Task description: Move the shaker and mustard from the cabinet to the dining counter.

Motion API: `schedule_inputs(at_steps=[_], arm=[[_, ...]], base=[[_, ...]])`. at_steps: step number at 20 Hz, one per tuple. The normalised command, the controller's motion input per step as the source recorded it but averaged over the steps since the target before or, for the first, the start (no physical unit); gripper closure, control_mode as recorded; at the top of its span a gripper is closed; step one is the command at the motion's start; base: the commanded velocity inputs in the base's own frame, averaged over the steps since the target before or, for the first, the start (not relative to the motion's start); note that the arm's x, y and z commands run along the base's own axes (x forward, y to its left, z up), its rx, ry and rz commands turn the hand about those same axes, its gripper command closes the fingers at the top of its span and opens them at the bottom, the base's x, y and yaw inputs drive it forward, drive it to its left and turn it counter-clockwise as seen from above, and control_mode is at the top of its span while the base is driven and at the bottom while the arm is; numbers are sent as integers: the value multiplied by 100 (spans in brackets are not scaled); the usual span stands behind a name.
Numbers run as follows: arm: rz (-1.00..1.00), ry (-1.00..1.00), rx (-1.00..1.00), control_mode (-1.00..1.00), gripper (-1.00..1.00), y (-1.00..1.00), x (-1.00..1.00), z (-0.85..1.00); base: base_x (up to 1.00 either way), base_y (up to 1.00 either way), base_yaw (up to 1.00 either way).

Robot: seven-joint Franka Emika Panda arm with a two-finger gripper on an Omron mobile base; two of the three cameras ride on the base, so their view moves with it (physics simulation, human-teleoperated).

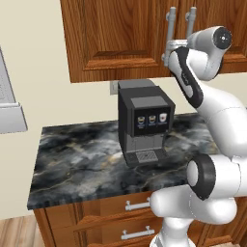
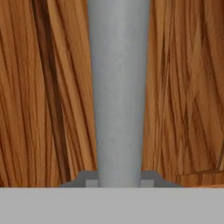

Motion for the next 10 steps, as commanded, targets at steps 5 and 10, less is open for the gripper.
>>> schedule_inputs(at_steps=[5,10], arm=[[0,2,0,-100,100,-2,-33,0],[9,0,0,-100,100,-23,-91,0]], base=[[0,0,0],[0,0,0]])
